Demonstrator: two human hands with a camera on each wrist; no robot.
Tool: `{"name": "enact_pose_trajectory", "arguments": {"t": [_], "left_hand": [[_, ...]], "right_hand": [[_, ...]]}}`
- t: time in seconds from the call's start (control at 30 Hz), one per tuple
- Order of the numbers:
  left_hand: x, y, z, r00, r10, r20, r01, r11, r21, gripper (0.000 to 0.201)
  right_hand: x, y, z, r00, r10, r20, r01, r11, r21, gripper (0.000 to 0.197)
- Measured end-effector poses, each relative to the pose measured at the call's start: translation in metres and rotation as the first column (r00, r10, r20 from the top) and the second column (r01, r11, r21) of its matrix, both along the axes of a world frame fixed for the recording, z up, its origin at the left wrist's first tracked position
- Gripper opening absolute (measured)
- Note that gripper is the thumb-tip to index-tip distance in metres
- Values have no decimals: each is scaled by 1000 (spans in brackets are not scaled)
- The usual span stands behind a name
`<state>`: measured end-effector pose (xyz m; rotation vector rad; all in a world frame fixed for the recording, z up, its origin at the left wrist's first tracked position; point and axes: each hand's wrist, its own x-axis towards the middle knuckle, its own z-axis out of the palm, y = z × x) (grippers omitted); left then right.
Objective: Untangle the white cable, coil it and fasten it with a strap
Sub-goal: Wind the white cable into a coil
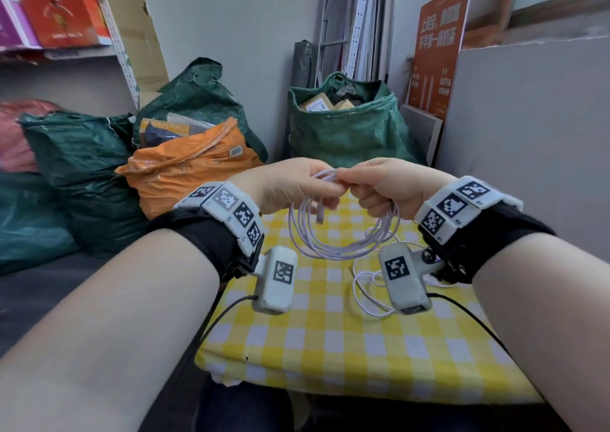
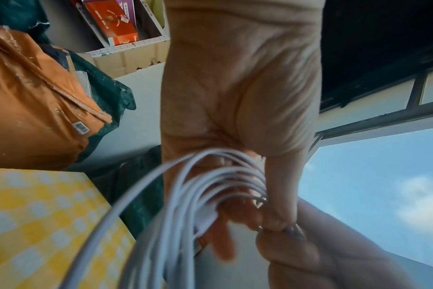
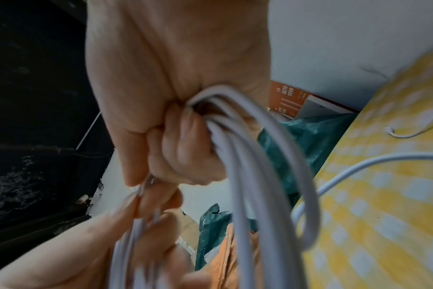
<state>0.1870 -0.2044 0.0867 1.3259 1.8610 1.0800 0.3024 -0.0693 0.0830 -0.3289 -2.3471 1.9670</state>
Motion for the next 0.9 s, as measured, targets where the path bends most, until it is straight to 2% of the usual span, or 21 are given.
{"name": "enact_pose_trajectory", "arguments": {"t": [0.03,0.1,0.27,0.4,0.53,0.7,0.9], "left_hand": [[1,0,-1,999,-8,47,8,1000,2,11],[0,0,-3,991,5,130,-6,1000,2,15],[1,2,0,923,94,372,-152,980,130,30],[1,3,0,842,83,533,-224,953,205,31],[4,3,1,764,63,642,-264,939,222,30],[7,5,2,783,77,618,-229,958,171,34],[5,6,2,781,128,611,-261,956,133,35]], "right_hand": [[1,1,0,1000,-13,-1,13,1000,8,30],[2,3,-1,998,-60,-10,60,998,-12,30],[7,11,-2,988,-153,-17,138,931,-338,42],[6,11,2,985,-166,-38,132,887,-443,42],[6,14,4,989,-146,-31,128,936,-329,36],[10,17,7,997,-77,6,76,969,-234,32],[10,15,2,982,-184,33,186,978,-96,41]]}}
